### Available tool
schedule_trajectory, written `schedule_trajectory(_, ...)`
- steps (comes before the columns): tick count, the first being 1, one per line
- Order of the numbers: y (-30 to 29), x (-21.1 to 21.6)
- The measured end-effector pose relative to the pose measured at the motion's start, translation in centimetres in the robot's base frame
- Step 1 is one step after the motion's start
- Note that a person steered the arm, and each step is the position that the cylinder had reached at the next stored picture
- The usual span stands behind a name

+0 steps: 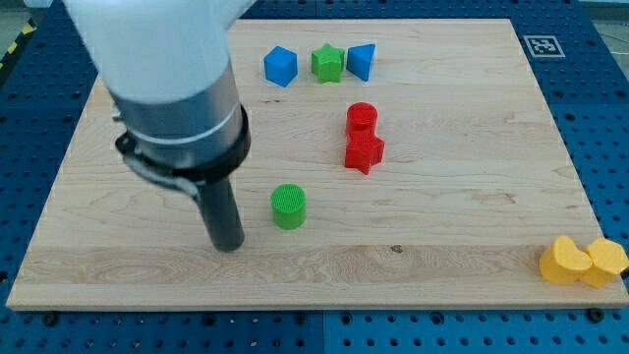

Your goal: Place the green circle above the yellow heart

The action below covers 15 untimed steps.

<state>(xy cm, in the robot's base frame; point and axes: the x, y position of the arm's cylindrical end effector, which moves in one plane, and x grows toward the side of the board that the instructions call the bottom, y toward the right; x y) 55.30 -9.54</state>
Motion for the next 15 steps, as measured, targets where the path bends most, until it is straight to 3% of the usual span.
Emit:
schedule_trajectory(1,2.5,-3.1)
schedule_trajectory(2,7.5,-3.1)
schedule_trajectory(4,15.6,-1.4)
schedule_trajectory(5,17.1,1.7)
schedule_trajectory(8,26.5,1.9)
schedule_trajectory(10,29.0,1.6)
schedule_trajectory(15,27.6,-3.6)
